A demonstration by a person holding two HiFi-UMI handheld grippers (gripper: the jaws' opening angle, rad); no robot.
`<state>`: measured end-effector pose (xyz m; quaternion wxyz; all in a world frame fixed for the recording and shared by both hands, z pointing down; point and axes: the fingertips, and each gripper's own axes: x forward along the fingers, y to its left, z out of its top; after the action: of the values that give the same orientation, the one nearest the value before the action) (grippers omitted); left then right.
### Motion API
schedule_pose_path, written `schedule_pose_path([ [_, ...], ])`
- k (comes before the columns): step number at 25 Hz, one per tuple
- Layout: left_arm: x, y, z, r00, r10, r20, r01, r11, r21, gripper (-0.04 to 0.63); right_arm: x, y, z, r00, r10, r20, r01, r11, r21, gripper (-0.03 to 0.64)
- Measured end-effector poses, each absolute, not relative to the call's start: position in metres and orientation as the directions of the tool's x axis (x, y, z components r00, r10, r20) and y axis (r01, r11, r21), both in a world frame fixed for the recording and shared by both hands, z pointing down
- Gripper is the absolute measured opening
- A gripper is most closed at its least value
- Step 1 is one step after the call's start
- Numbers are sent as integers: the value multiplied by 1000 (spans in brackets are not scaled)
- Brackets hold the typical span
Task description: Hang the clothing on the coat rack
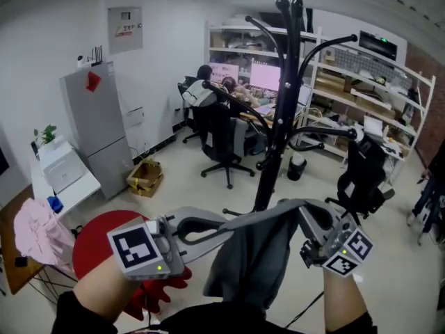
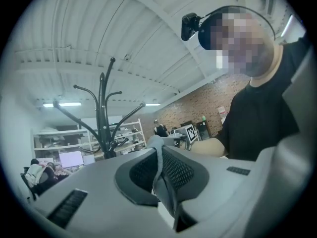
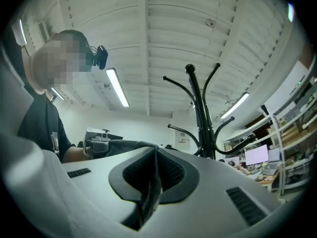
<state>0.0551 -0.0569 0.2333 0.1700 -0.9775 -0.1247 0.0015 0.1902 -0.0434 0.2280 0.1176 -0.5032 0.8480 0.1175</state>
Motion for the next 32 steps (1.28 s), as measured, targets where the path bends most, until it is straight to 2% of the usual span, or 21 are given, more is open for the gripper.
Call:
schedule_pose_path([
  [7, 107, -41, 223, 951, 308, 21, 298, -901, -316, 12, 247, -43, 210, -310, -888, -340, -950, 304, 70, 5],
  [13, 163, -42, 216, 963, 270, 17, 261, -907, -330, 12, 304, -56, 201, -251, -893, -373, -967, 249, 54, 5],
  [18, 228, -42, 212, 982, 187, -6, 174, -925, -339, 12, 366, -75, 205, -285, -862, -419, -951, 310, 9, 5],
  [24, 300, -62, 203, 997, 51, -51, 31, -940, -340, 12, 421, -113, 208, -404, -809, -427, -895, 447, -1, 6],
  [32, 326, -100, 192, 983, -143, -113, -169, -947, -275, 12, 439, -154, 194, -481, -712, -511, -806, 589, -62, 6],
])
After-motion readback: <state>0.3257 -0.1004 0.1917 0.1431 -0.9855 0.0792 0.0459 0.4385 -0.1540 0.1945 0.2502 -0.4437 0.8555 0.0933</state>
